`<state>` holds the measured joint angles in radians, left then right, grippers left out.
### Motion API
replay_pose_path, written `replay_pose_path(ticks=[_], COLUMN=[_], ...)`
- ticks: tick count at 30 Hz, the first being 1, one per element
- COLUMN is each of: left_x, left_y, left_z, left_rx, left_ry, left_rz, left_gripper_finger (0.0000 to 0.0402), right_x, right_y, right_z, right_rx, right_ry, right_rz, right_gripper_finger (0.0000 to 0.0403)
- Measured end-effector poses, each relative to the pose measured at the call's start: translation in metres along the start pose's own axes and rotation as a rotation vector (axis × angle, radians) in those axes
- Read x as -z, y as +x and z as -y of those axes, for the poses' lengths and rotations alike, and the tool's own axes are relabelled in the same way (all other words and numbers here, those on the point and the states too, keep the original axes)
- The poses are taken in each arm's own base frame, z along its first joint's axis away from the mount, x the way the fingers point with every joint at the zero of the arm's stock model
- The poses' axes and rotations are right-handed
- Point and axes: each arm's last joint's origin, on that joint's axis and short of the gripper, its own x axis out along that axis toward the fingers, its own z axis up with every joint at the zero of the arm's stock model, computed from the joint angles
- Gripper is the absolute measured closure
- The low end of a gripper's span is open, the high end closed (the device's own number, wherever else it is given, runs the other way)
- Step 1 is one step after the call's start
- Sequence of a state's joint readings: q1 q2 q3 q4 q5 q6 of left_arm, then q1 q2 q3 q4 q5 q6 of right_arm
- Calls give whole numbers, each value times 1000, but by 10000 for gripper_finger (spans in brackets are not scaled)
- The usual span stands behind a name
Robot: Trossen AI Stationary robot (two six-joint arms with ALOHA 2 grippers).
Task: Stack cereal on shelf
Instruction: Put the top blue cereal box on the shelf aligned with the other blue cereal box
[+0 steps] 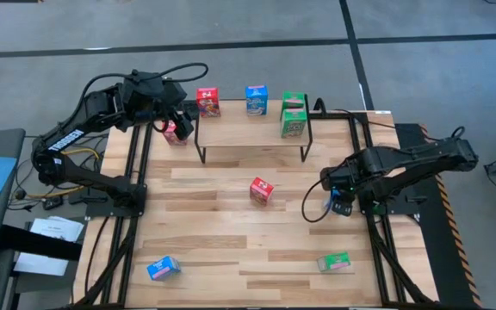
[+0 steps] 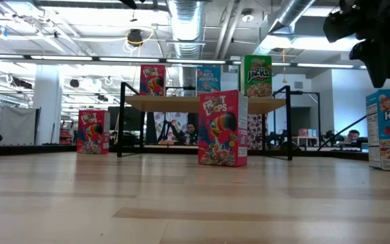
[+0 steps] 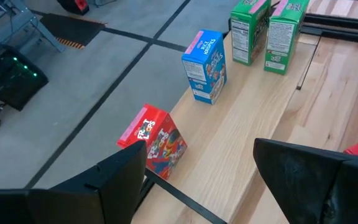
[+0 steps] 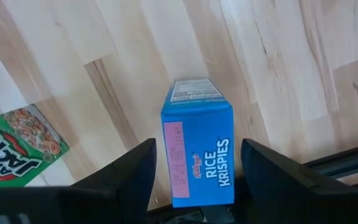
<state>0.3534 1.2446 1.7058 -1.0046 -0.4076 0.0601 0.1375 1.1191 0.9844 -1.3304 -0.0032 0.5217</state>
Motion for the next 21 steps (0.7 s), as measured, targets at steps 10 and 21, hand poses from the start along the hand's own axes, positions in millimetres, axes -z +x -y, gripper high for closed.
replay_pose_path(ticks=[10, 21], left_x=[0, 0], left_y=[0, 0], left_z=[0, 0], left_rx=[0, 0], left_ry=[26, 26], left_rz=[0, 0], left_gripper_finger=[116, 116], right_x=[0, 3], right_y=[0, 14], right_z=[0, 1], right_rx=[0, -4], right_ry=[-7, 0], right_rz=[1, -35], right_gripper_finger=[143, 143])
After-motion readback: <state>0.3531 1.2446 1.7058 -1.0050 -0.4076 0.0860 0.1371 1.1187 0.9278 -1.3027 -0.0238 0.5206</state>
